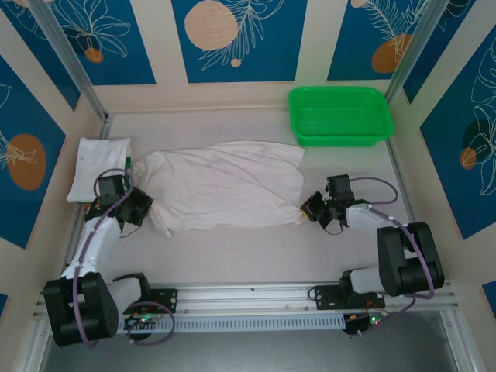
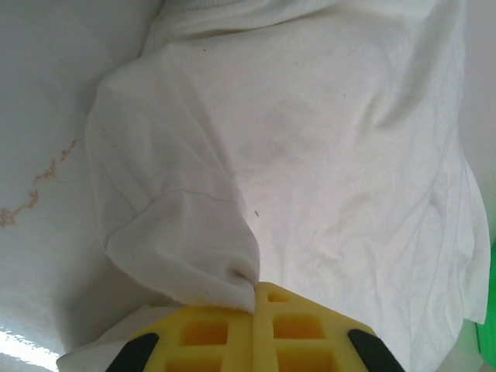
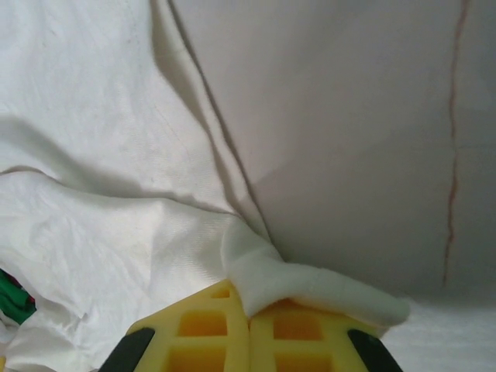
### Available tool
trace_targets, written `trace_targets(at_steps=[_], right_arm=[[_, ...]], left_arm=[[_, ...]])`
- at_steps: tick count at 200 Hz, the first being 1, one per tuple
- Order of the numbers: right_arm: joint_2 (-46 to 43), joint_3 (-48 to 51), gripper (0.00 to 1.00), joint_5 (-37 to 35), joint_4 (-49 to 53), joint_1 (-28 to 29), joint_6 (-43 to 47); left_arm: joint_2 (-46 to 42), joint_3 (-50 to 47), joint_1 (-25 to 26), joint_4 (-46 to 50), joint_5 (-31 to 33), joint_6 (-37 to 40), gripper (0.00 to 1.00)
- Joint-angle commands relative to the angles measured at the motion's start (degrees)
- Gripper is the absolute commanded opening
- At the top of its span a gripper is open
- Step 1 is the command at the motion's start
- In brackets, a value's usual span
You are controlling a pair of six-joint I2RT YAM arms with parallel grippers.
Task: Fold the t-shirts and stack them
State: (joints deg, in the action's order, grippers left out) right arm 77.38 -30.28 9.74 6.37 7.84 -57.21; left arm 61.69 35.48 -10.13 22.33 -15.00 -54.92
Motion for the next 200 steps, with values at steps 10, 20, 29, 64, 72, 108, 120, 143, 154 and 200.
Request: trace_targets(at_steps=[10, 20, 29, 64, 72, 108, 120, 143, 154, 200], right_arm=[[-7.5, -3.3, 0.00, -2.5, 1.7, -0.3, 3.1], [-10.2, -4.5, 0.00, -4.1, 3.2, -0.5, 4.8], [-12.4, -5.6, 0.00, -5.0, 4.2, -0.6, 6.5], [-18.0, -9.6, 0.00, -4.7, 5.7, -1.4, 10.7], [-17.9, -11.2, 0.00, -3.4, 6.0, -1.7, 12.0], [-16.1, -17.1, 0.00, -2.6, 14.2, 0.6, 12.5], [-16.7, -15.0, 0.00, -4.1, 17.9, 2.2, 7.7], [-20.4, -6.8, 0.00, -5.3, 20.0, 7.4, -2.8], [-21.3, -4.2, 0.00, -7.0, 22.1, 10.5, -6.2], [-23.0, -5.4, 0.68, -14.5, 35.9, 12.3, -1.8]], left_arm=[[-0.6, 3.1, -0.6, 0.3, -0.7, 0.6, 0.00], [-0.9, 3.7, -0.6, 0.5, -0.6, 0.5, 0.00], [-1.1, 4.5, -0.6, 1.0, -0.5, 0.7, 0.00], [-1.6, 7.4, -0.6, 3.5, 0.9, 2.7, 0.00], [-1.6, 7.9, -0.6, 3.7, 1.2, 2.8, 0.00], [-1.8, 8.6, -0.7, 4.5, 1.5, 3.1, 0.00], [-2.3, 8.7, -0.8, 5.2, 1.9, 3.6, 0.00], [-2.8, 9.0, -2.2, 6.7, 3.1, 5.2, 0.00], [-2.6, 9.6, -3.2, 7.3, 2.9, 5.9, 0.00], [-0.6, 10.8, -5.4, 7.5, 1.3, 7.1, 0.00]])
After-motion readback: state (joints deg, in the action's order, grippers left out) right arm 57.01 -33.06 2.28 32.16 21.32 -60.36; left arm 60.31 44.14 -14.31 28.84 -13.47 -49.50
